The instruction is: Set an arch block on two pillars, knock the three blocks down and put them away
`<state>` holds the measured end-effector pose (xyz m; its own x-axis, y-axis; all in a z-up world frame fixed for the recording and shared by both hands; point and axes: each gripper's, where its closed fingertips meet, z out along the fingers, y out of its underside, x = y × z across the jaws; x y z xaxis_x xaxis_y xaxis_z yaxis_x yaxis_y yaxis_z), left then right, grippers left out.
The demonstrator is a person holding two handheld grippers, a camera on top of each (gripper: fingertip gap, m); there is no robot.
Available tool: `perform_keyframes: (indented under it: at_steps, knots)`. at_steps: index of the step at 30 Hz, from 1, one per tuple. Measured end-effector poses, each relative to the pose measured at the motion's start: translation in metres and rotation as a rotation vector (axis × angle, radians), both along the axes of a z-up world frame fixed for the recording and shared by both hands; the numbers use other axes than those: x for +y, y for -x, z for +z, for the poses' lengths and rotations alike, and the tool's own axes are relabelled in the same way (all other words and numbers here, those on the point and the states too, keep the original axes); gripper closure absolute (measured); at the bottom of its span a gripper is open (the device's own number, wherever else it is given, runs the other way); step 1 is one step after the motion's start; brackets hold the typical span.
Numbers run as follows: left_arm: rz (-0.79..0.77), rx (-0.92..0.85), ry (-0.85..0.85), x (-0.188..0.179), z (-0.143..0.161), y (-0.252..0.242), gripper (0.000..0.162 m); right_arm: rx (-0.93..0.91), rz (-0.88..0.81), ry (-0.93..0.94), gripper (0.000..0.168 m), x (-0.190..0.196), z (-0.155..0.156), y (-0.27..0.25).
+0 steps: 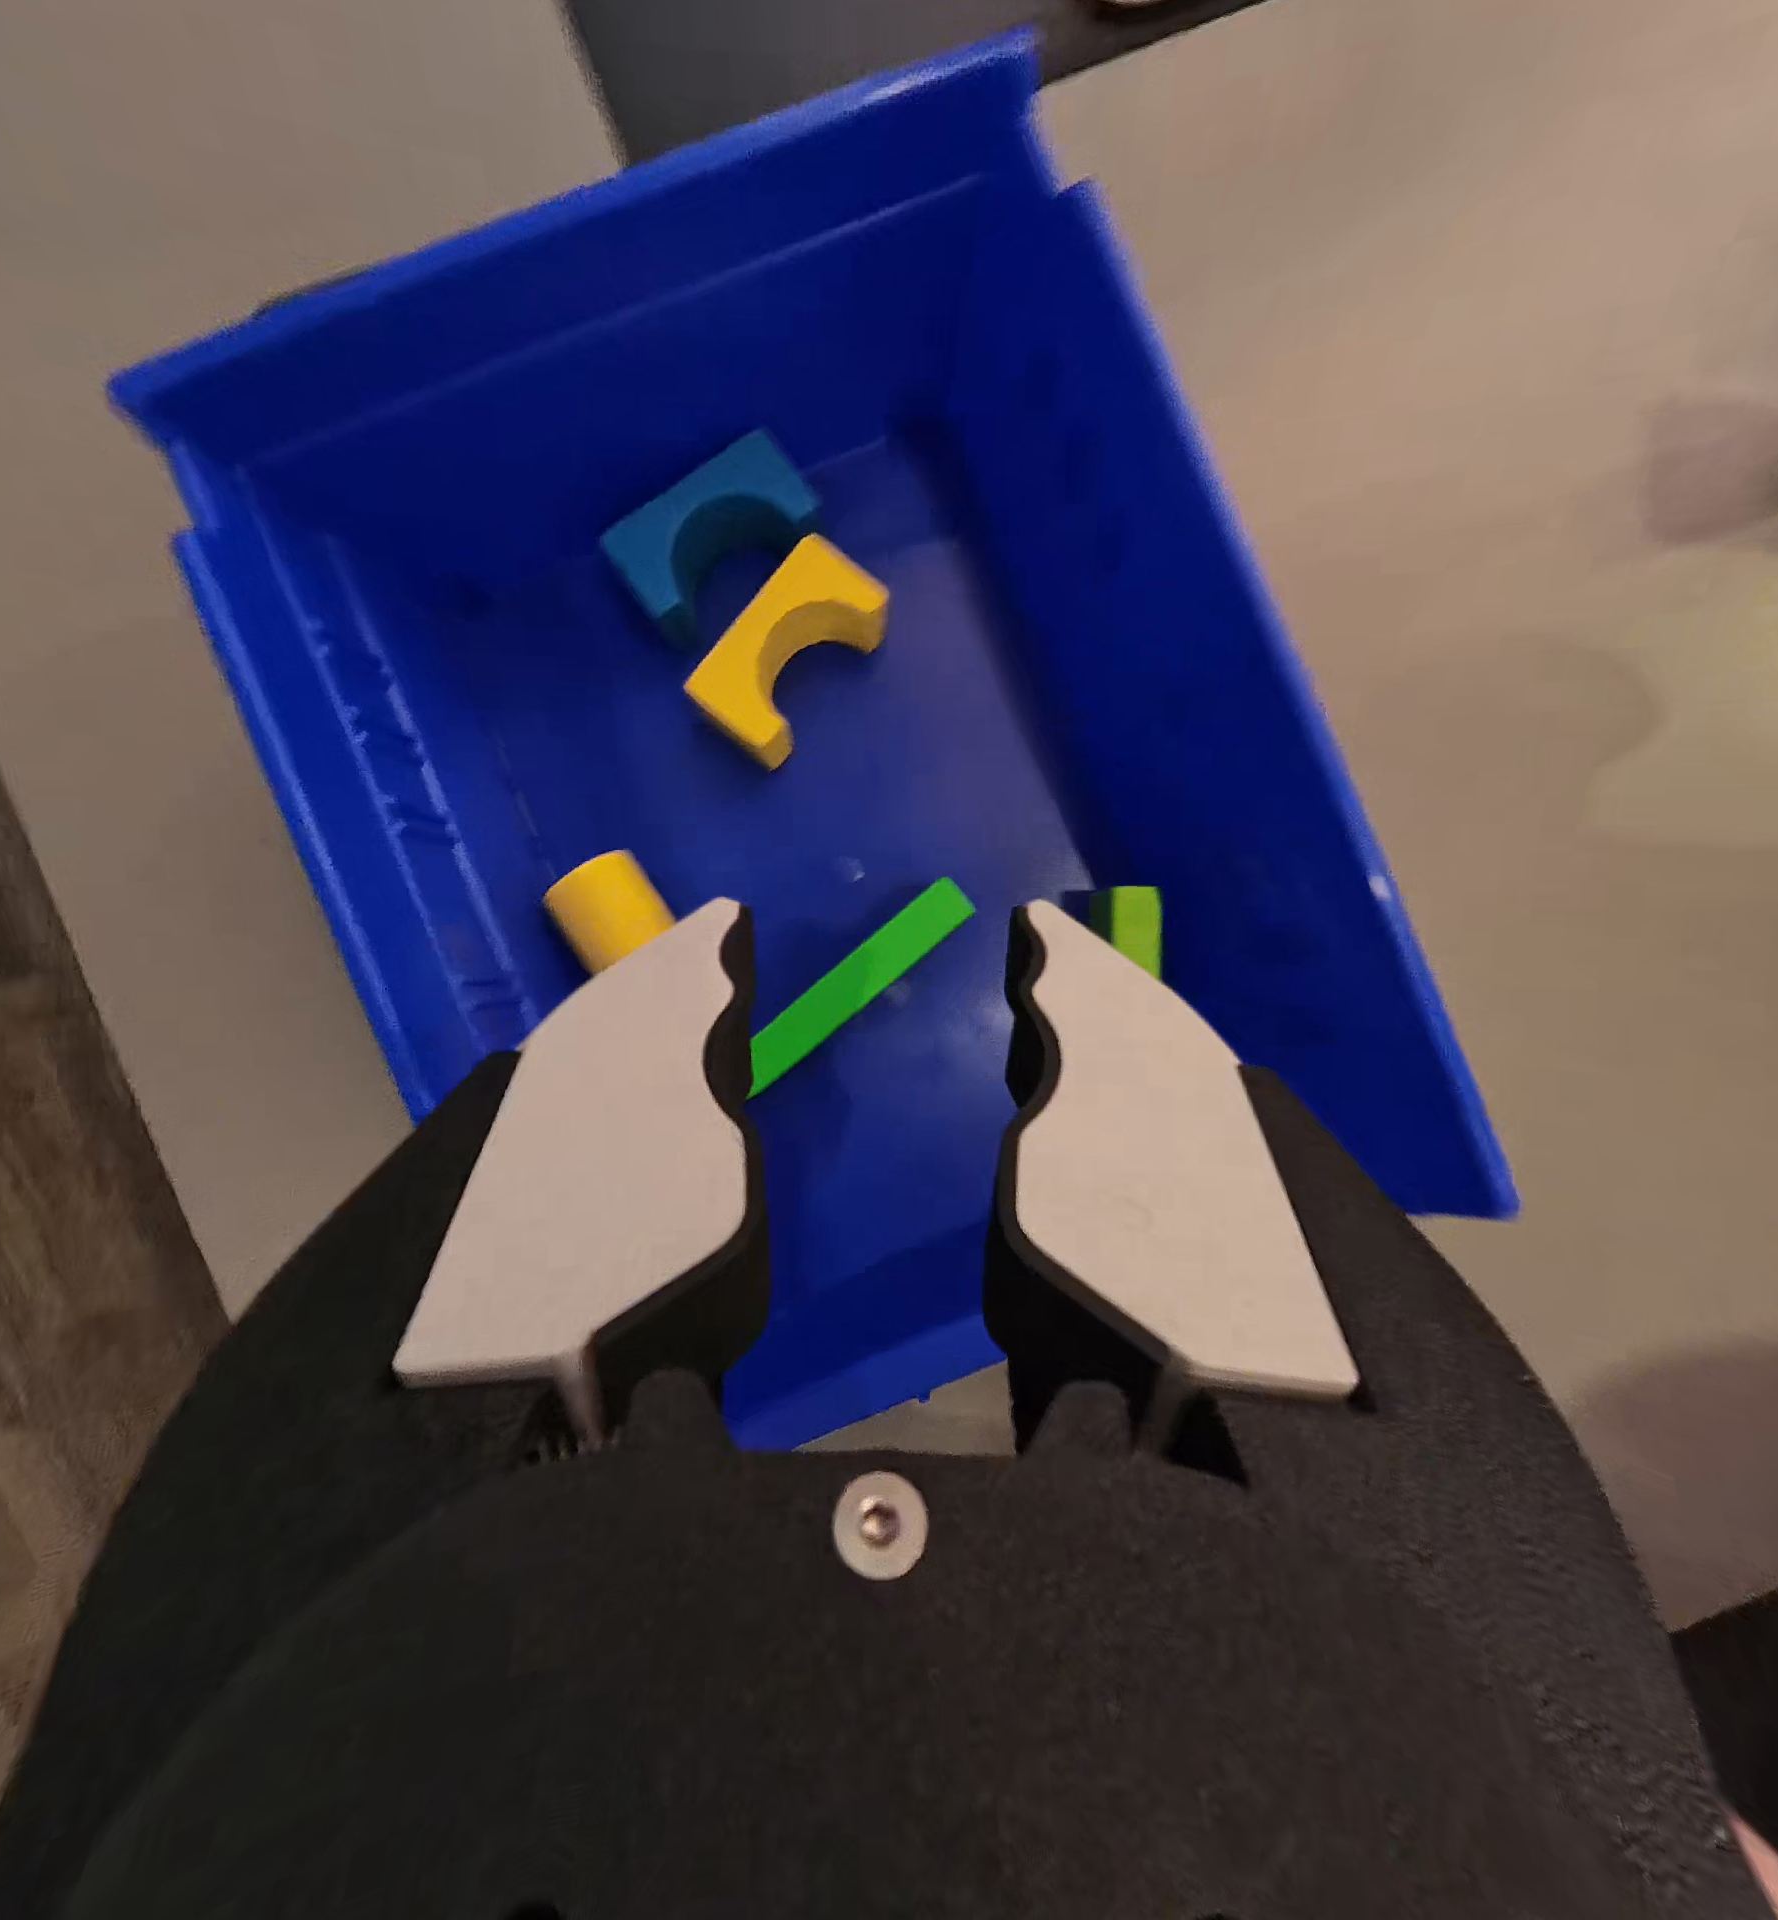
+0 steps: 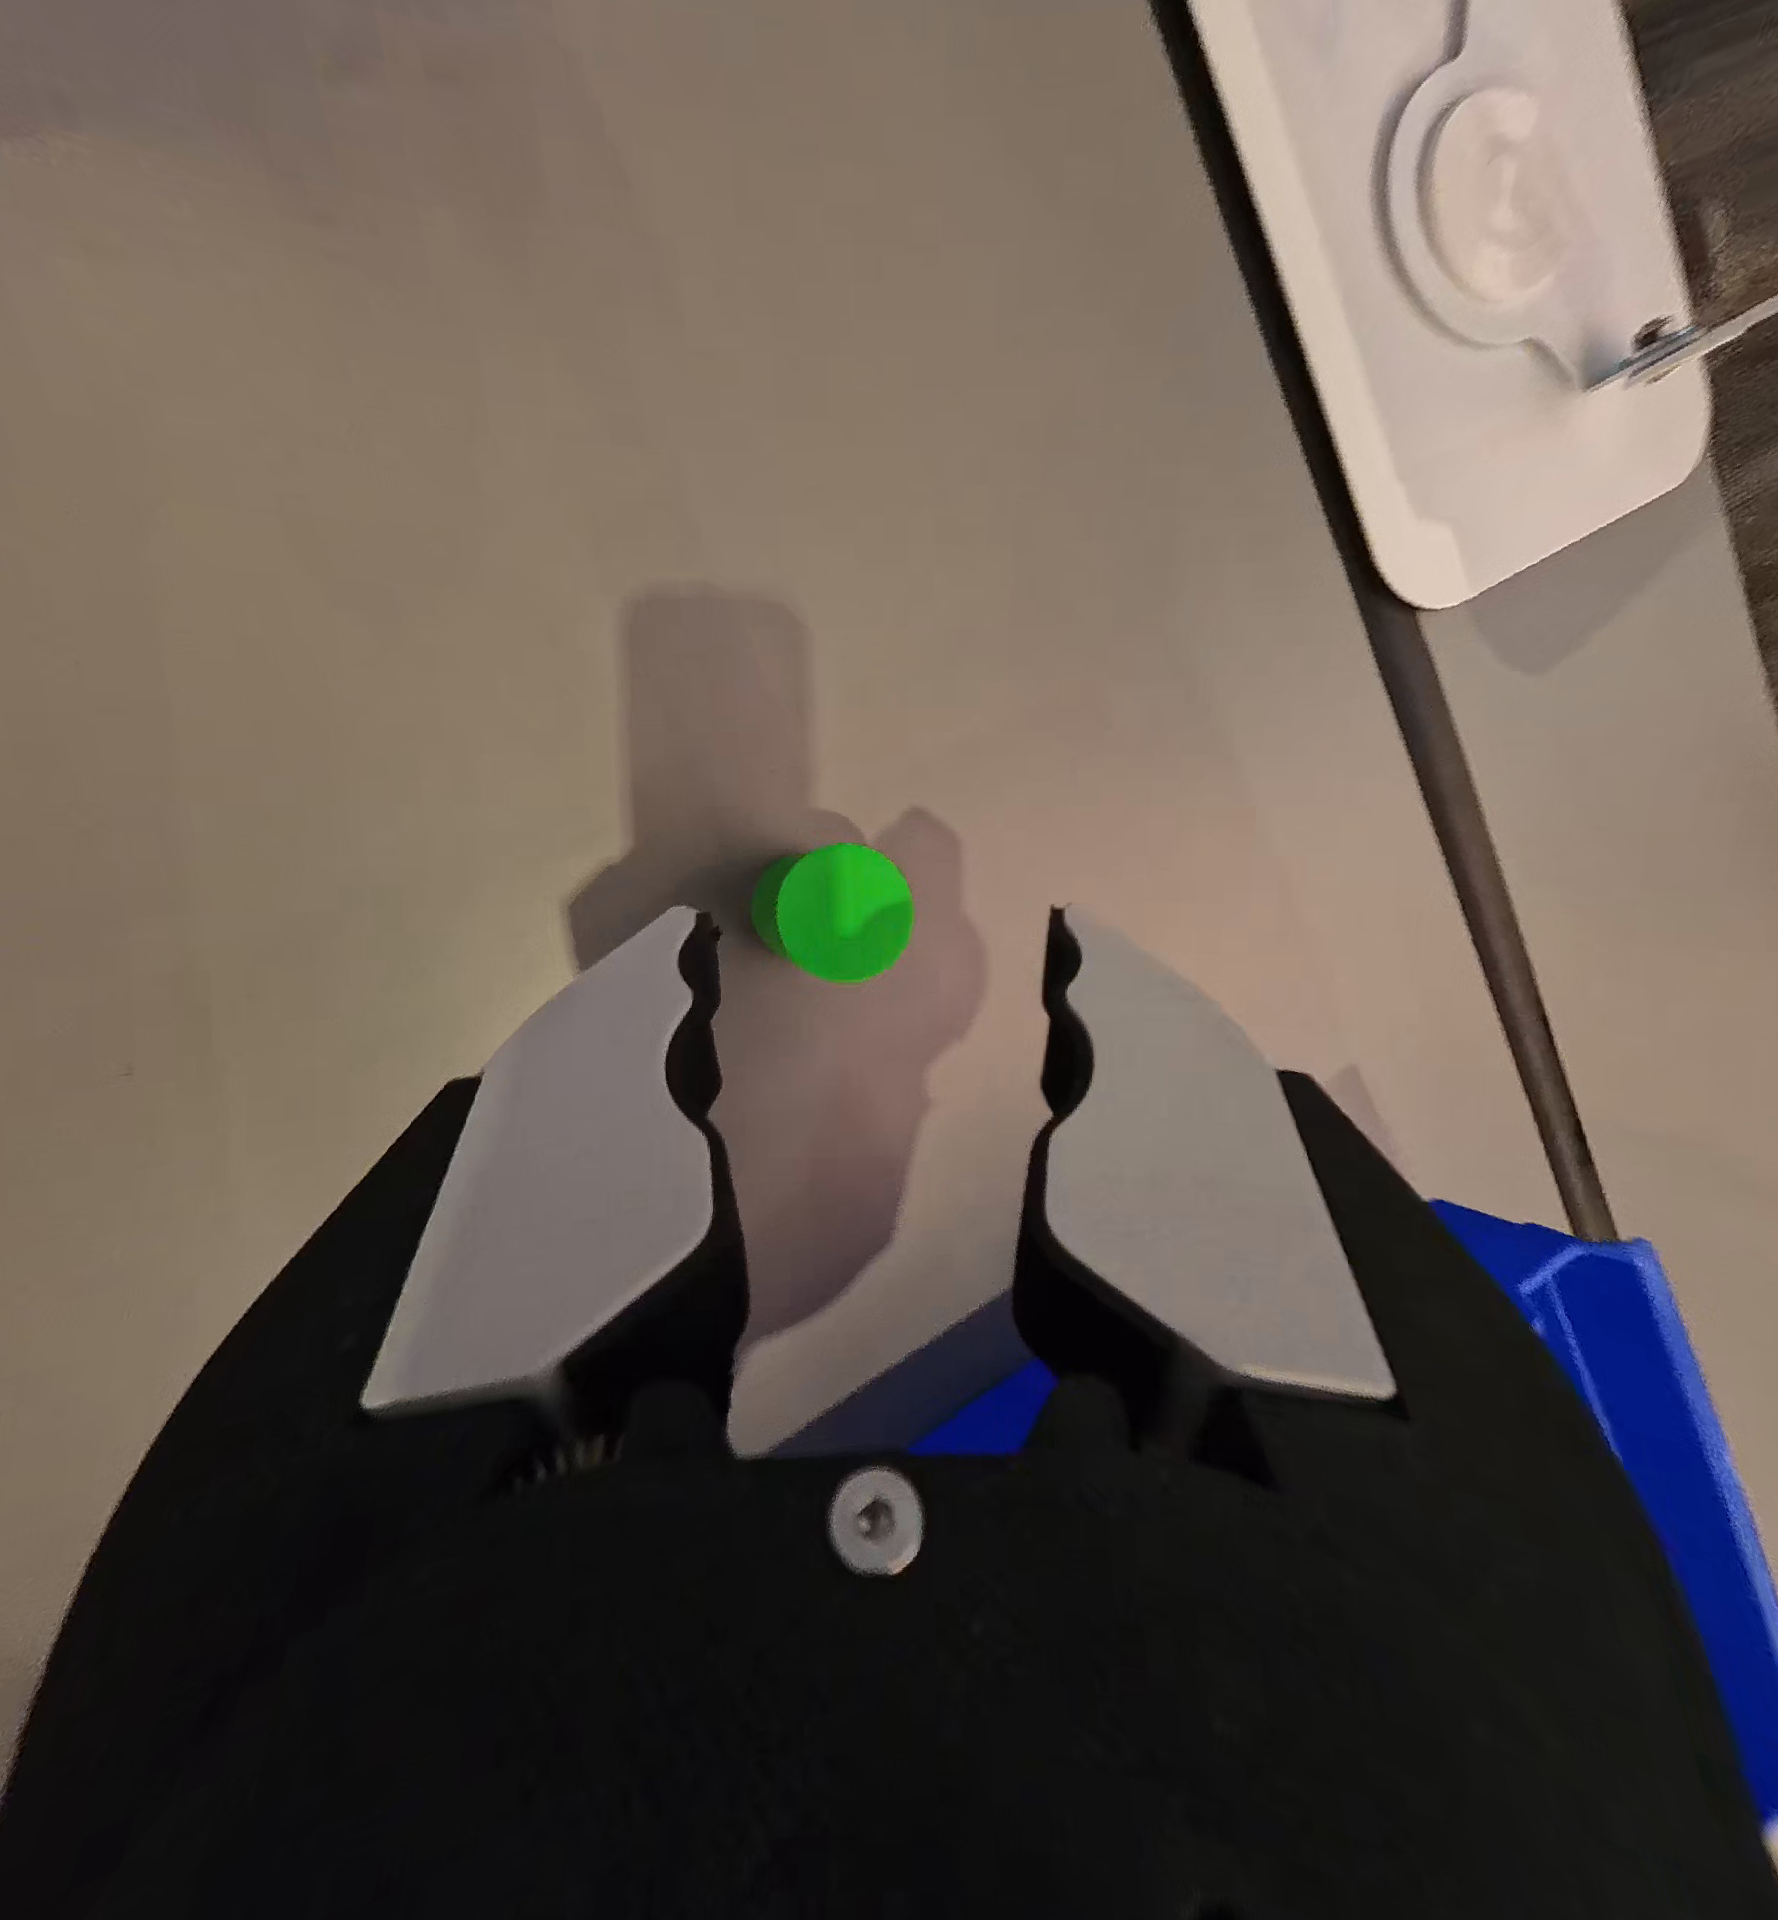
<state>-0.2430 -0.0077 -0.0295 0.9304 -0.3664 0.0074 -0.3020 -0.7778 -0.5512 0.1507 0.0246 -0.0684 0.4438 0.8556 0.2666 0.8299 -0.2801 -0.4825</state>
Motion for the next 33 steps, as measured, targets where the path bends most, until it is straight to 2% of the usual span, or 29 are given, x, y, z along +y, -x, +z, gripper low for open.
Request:
perform_keyframes:
  at_steps: [5,12,17,33]
  knots:
    - [0.216,0.044,0.121,0.006,-0.027,0.029,0.121,0.055,0.015,-0.054,0.107,-0.005,0.022,0.000]
    - [0.422,0.172,0.256,0.013,-0.064,0.057,0.118,0.043,0.006,-0.063,0.107,-0.003,0.021,-0.006]
    - [0.472,0.208,0.307,0.013,-0.079,0.065,0.115,0.032,0.008,-0.071,0.107,-0.003,0.021,-0.008]
    - [0.520,0.313,0.388,0.014,-0.108,0.070,0.125,0.016,0.050,-0.096,0.107,-0.010,0.026,-0.006]
